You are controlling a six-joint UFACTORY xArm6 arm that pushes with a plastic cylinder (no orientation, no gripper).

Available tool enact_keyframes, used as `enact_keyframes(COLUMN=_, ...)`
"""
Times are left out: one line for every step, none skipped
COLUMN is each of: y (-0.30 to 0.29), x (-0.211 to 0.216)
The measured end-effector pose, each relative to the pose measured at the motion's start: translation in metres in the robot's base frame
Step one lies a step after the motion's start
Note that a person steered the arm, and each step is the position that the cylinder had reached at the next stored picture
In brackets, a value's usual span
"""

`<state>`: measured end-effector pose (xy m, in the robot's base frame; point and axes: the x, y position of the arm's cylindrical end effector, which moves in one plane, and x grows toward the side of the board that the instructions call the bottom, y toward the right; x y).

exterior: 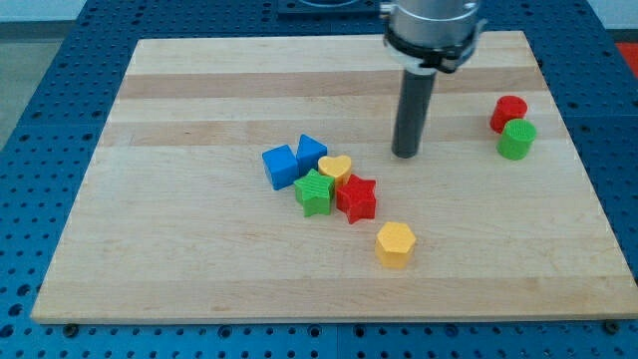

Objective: Slide the red star to the top of the red circle

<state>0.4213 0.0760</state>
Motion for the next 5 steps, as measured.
enact_keyframes(y=-0.026, x=0.005)
enact_keyframes(y=-0.058, x=0.023)
enact_keyframes(y=-0.076, x=0.026)
enact_keyframes(y=-0.099, x=0.032)
enact_keyframes(y=-0.104, x=0.066)
